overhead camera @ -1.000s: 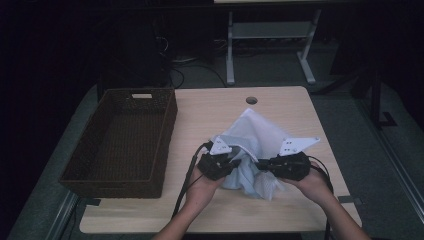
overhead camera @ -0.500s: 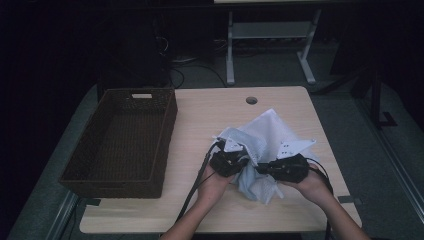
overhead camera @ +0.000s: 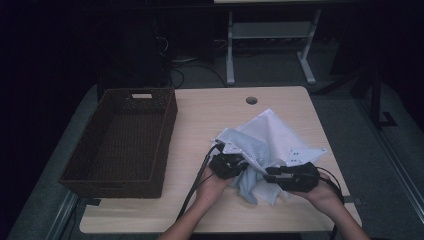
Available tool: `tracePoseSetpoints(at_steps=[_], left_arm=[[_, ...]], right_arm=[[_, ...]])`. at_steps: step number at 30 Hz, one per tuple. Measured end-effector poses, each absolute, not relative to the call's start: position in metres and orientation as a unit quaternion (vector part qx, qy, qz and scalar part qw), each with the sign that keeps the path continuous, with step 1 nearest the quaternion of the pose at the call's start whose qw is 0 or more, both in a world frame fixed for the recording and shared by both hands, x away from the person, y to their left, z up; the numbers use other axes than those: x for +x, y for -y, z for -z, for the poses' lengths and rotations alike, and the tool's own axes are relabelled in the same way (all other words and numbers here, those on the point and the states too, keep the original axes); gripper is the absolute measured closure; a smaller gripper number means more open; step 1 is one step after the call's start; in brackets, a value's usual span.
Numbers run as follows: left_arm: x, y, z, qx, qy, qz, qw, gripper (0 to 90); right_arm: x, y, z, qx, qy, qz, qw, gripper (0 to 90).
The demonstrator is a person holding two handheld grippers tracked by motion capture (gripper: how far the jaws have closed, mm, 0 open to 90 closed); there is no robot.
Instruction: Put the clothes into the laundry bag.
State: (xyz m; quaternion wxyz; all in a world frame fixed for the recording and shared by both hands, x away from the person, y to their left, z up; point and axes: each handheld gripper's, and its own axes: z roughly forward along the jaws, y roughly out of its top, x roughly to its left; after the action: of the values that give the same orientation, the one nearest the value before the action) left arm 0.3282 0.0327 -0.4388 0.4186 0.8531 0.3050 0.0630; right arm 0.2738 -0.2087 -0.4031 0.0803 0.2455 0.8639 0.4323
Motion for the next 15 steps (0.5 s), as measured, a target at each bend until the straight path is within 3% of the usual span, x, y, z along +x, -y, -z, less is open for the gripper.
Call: tracePoseSetpoints(at_steps=[4, 15], left_arm=[[0.330, -0.033, 0.440, 0.852, -0.308, -0.062, 0.418, 84.0], [0.332, -0.034, 0.441, 0.848, -0.318, -0.064, 0.419, 84.3]], right_arm=[[0.265, 0.197, 0.419, 0.243, -0.884, -0.395, 0.060, 69.0], [0.279, 0.175, 0.457, 0.262, -0.905, -0.326, 0.079, 58.4]])
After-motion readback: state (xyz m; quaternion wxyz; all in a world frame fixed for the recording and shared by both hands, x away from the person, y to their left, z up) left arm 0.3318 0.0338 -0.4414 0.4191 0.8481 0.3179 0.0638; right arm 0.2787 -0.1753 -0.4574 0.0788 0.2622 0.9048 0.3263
